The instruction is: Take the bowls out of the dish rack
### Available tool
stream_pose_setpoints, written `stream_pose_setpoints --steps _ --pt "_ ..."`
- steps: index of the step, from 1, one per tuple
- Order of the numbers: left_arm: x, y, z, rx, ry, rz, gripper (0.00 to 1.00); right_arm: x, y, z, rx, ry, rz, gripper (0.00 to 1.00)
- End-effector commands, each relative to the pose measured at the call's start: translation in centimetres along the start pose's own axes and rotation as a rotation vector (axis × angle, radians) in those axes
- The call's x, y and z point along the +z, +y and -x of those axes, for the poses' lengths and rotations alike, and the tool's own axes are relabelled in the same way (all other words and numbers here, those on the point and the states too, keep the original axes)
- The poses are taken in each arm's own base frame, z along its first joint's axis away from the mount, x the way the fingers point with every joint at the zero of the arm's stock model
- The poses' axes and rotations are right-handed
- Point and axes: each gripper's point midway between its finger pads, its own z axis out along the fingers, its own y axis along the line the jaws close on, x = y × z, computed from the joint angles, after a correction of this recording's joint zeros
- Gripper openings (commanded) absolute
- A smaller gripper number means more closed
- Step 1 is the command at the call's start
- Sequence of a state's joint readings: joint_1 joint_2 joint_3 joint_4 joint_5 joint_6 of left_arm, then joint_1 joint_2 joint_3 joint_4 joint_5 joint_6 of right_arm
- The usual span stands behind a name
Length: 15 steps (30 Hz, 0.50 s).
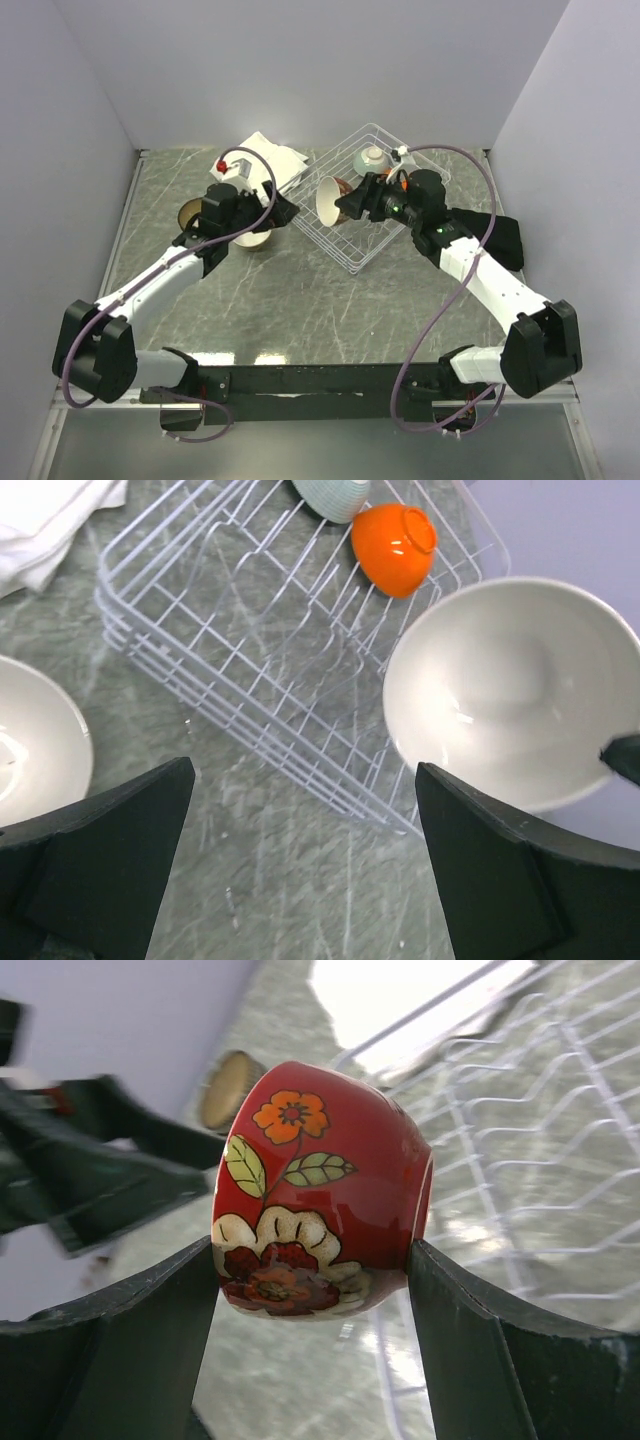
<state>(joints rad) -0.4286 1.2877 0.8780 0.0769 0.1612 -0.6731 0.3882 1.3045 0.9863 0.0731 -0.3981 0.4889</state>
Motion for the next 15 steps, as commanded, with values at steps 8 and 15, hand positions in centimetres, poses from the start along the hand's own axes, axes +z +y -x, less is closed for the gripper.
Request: stream_pose_setpoints --steps 8,15 --pt "2.3 -5.5 0.8 -0.111 -0.005 -0.192 0.91 -2.9 7.2 4.7 0.095 -0.198 0.31 0.0" --pt "3.1 -6.4 -0.2 -0.166 0.03 -0.236 0.77 -3.0 7.5 4.0 0.138 -0.187 0.353 0.0"
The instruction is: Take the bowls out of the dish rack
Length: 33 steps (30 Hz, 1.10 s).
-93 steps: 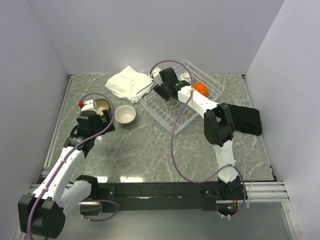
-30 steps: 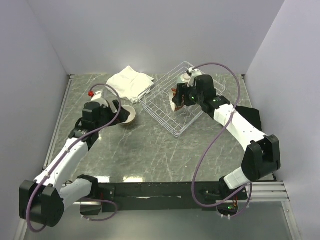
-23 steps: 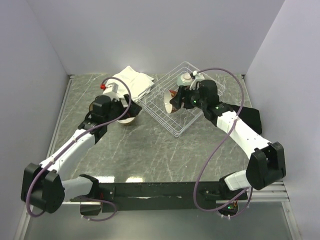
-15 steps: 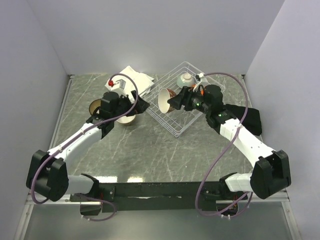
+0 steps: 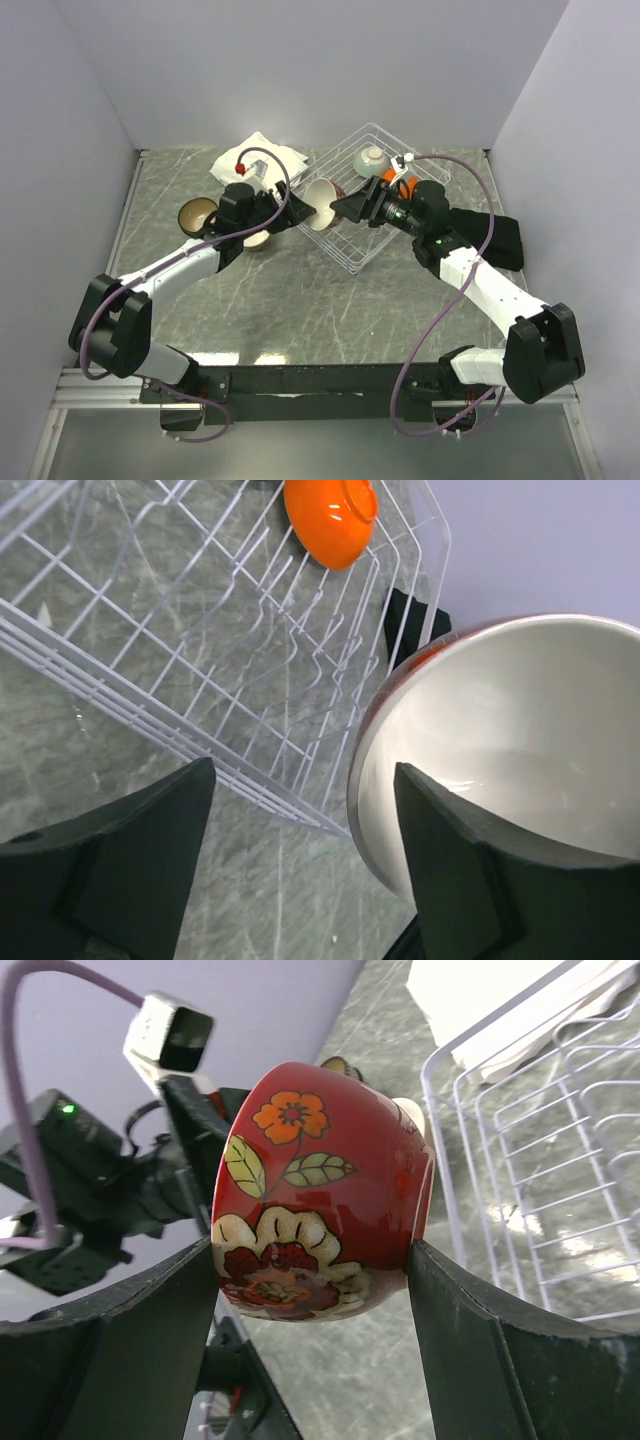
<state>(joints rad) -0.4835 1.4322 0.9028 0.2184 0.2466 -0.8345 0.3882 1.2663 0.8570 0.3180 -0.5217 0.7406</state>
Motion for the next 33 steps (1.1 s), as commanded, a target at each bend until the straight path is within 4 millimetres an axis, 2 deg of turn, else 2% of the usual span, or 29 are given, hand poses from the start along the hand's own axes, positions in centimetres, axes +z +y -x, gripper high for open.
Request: stream_pose_setpoints --steps 1,3,4,6,7,9,10,12,13,15,16,17,18,19,20,22,27,28,33 --pt "0.3 -3.7 1.6 -0.028 -0.036 -0.125 0.71 -1.2 5.4 3.5 -0.055 -0.124 0.19 0.0" --pt "0.4 -3.7 1.3 -0.042 -0.027 -0.132 0.63 -1.2 5.4 3.2 -0.044 -0.118 0.198 0.0" --pt "0.4 -3.8 1.3 -0.046 -0.025 -0.135 0.54 -1.2 5.3 3.1 -0.041 -0.118 0.198 0.0" --pt "0.5 -3.8 1.1 -0.055 -0.018 -0.137 0.42 -1.4 5.2 2.9 -0.039 -0.12 0.201 0.0" --pt "0.5 -3.6 0.8 -0.06 -0.014 -0.133 0.3 -1.3 5.1 2.8 -0.036 -0.116 0.199 0.0" --pt "0.3 -3.5 0.9 -0.068 -0.021 -0.128 0.19 -1.5 4.8 2.5 -0.036 -0.111 0.193 0.0" --pt "0.1 -3.4 0.8 -0.07 -0.023 -0.123 0.1 -1.5 4.7 2.4 -0.036 -0.11 0.192 0.0" --pt "-0.3 -3.4 1.1 -0.066 -0.04 -0.112 0.03 -1.6 4.4 1.9 -0.033 -0.106 0.184 0.01" --pt "-0.5 -3.2 1.0 -0.064 -0.039 -0.104 0.01 -1.7 4.1 1.7 -0.037 -0.104 0.177 0.08" --pt "-0.9 -2.7 1.3 -0.045 -0.053 -0.069 0.01 -1.9 3.6 1.3 -0.038 -0.103 0.159 0.21" --pt "-1.0 -2.4 1.4 -0.038 -0.06 -0.049 0.01 -1.9 3.1 0.9 -0.047 -0.091 0.142 0.37" --pt "-1.2 -1.5 1.0 -0.022 -0.043 -0.006 0.01 -2.0 2.8 0.6 -0.053 -0.084 0.131 0.46" --pt "-1.5 -1.5 1.4 -0.01 -0.053 0.012 0.01 -2.1 2.6 0.6 -0.062 -0.087 0.119 0.55" --pt "-1.7 -0.8 1.8 0.021 -0.071 0.053 0.01 -2.2 2.2 0.1 -0.074 -0.074 0.104 0.69" --pt "-1.9 -0.4 1.9 0.037 -0.073 0.077 0.01 -2.3 1.9 -0.1 -0.08 -0.07 0.093 0.75" --pt "-2.9 0.6 2.3 0.091 -0.088 0.143 0.01 -2.7 1.5 -0.3 -0.112 -0.064 0.069 0.83" --pt "-6.2 2.9 3.9 0.188 -0.121 0.308 0.01 -3.3 0.9 -0.3 -0.169 -0.063 0.02 0.92" --pt "-6.7 3.4 4.3 0.218 -0.129 0.336 0.01 -3.4 0.5 -0.5 -0.179 -0.058 0.0 0.97" --pt "-9.1 6.8 6.2 0.266 -0.151 0.493 0.01 -3.7 0.0 -0.1 -0.217 -0.061 -0.038 1.0"
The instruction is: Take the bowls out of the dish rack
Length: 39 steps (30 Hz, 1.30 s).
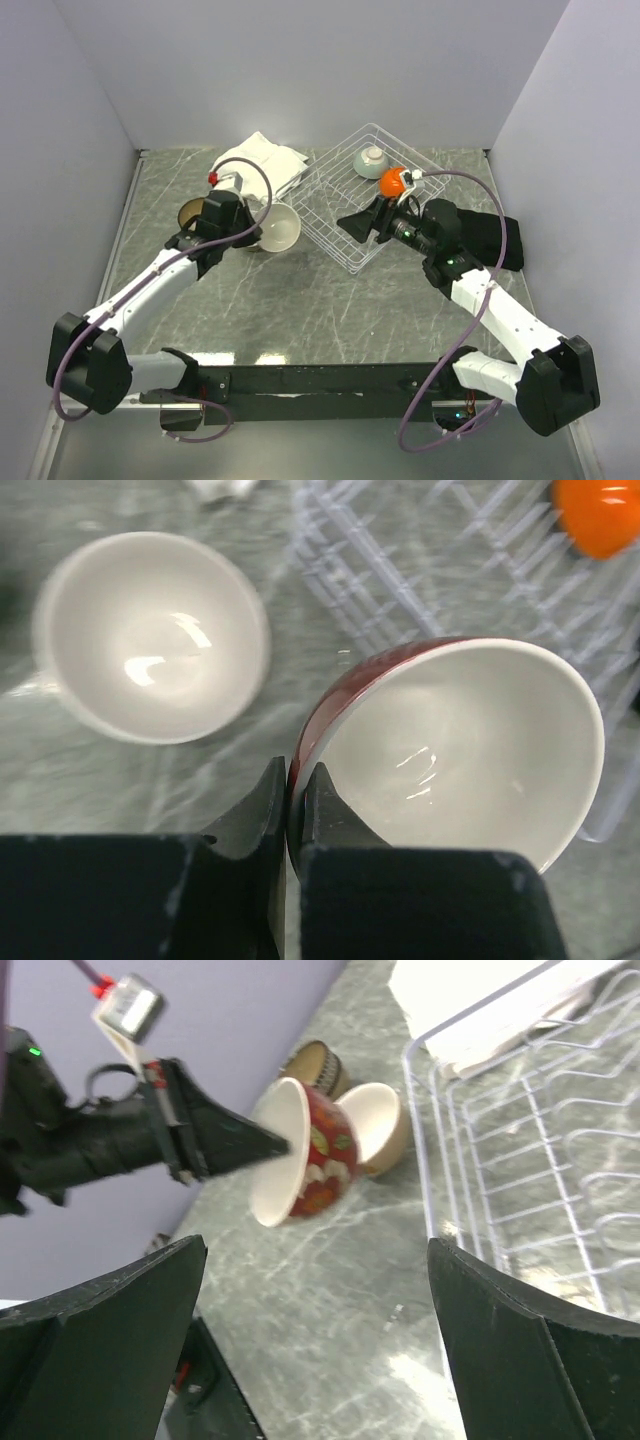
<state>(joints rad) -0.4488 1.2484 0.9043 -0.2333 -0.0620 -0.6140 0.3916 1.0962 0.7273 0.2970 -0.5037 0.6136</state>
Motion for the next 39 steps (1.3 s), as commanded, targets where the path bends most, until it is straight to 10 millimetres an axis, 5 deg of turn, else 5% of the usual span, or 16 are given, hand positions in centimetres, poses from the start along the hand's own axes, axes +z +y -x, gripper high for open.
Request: stream_pose_setpoints --steps 1,6,14,25,39 --pt "-2.1 2.2 5.1 0.067 -0.121 0.107 0.01 -0.4 -0.5 1.3 -0.088 -0.029 -0.048 1.0" --pt "-0.7 6.0 5.9 0.027 -0.066 0.196 0.01 -0.7 -0.7 1.3 -0.112 -0.023 -0.067 1.0" --pt "2.9 7.4 7.3 0.02 0.004 0.241 0.01 -1.4 -1.1 0.9 -0.142 -0.011 -0.098 1.0" --pt "6.3 9.6 4.8 0.03 0.12 0.311 0.08 -2.5 -2.0 0.4 -0.184 -0.001 -0.146 1.0" --pt "5.3 10.0 4.1 0.039 0.137 0.33 0.48 -1.9 -2.1 0.6 -0.188 0.01 -0.148 1.0"
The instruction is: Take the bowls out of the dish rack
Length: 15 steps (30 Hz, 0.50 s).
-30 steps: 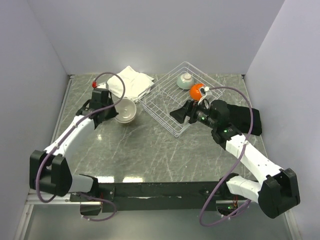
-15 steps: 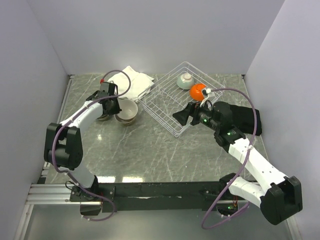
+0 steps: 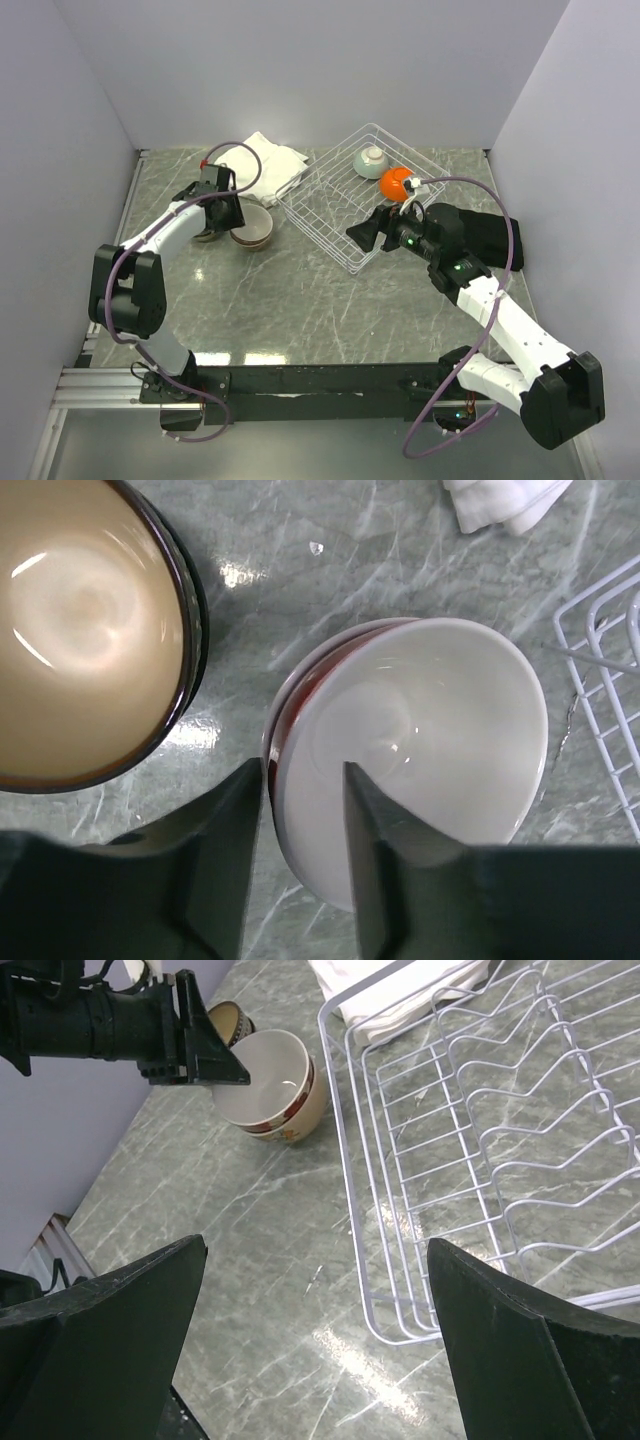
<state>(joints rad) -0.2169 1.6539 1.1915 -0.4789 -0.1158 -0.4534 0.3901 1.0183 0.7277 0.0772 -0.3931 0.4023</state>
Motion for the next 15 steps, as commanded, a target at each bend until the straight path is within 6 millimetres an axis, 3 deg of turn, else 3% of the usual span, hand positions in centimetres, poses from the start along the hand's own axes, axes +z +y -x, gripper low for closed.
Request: stream_pose_setpoints --steps 1,8,15 --pt "-2.1 -1.1 2.6 -0.003 -0.084 -0.046 0.5 0.0 0.6 2.1 -0.033 -0.045 0.006 1.0" --pt "-4.2 -0.7 2.4 -0.018 -0.123 -0.063 0.49 0.0 0.3 2.4 -0.048 -0.044 -0.015 1.0" --pt "-3.5 -0.3 1.7 -0.021 -0.106 -0.042 0.31 0.1 0.3 2.3 -0.036 -0.042 -0.011 1.0"
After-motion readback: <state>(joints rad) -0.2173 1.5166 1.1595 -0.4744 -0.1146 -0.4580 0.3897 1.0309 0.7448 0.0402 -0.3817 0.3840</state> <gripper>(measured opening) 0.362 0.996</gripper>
